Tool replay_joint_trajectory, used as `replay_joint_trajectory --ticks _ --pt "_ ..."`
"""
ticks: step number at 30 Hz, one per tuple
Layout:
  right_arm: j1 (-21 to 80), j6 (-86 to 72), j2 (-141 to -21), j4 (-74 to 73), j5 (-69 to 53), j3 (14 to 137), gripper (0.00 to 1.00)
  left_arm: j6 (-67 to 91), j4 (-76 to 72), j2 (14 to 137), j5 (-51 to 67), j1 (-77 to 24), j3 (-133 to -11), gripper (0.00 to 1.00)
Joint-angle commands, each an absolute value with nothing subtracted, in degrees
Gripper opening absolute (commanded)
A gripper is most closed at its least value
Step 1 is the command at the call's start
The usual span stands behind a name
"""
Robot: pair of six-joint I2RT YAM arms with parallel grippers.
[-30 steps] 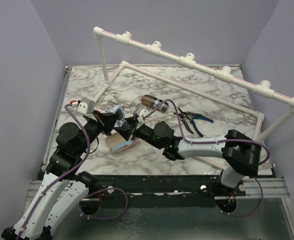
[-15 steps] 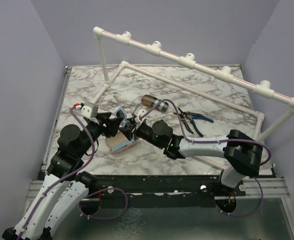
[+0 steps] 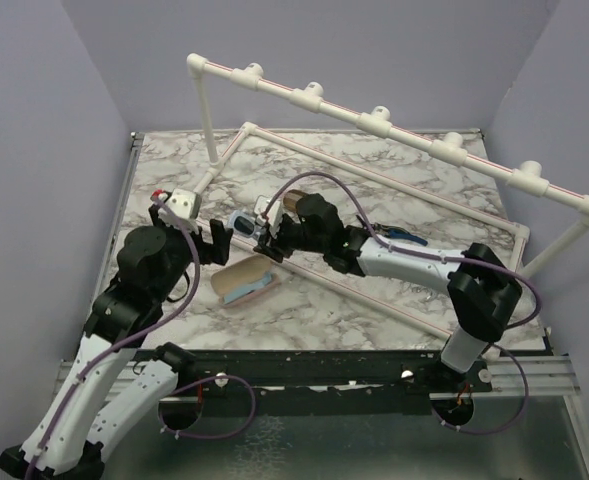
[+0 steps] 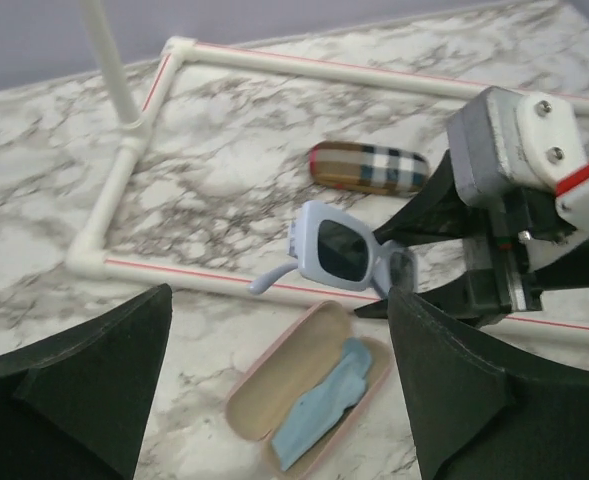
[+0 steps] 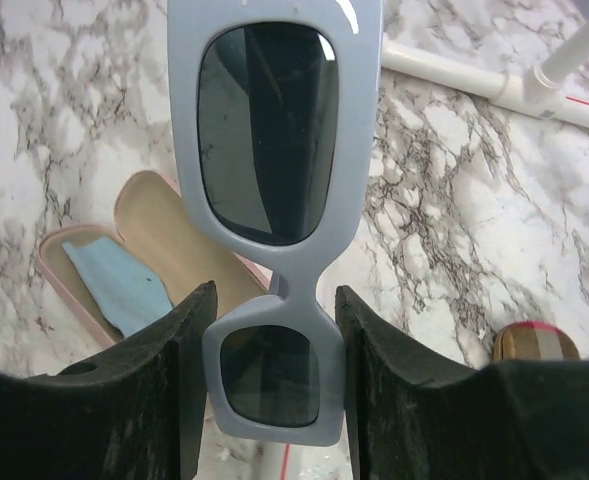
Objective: Organize the sunglasses
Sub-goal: Place the sunglasses in the sunglasses case.
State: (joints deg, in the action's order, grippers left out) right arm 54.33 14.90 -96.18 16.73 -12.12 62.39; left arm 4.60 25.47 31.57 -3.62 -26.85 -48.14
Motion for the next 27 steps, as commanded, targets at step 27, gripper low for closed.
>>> replay_joint_trajectory --ticks 27 --pt "53.95 40.85 -106.64 -16.91 -26.67 78.50 0.01 -49.18 57.50 79.99 32.28 8.01 -58.85 0.80"
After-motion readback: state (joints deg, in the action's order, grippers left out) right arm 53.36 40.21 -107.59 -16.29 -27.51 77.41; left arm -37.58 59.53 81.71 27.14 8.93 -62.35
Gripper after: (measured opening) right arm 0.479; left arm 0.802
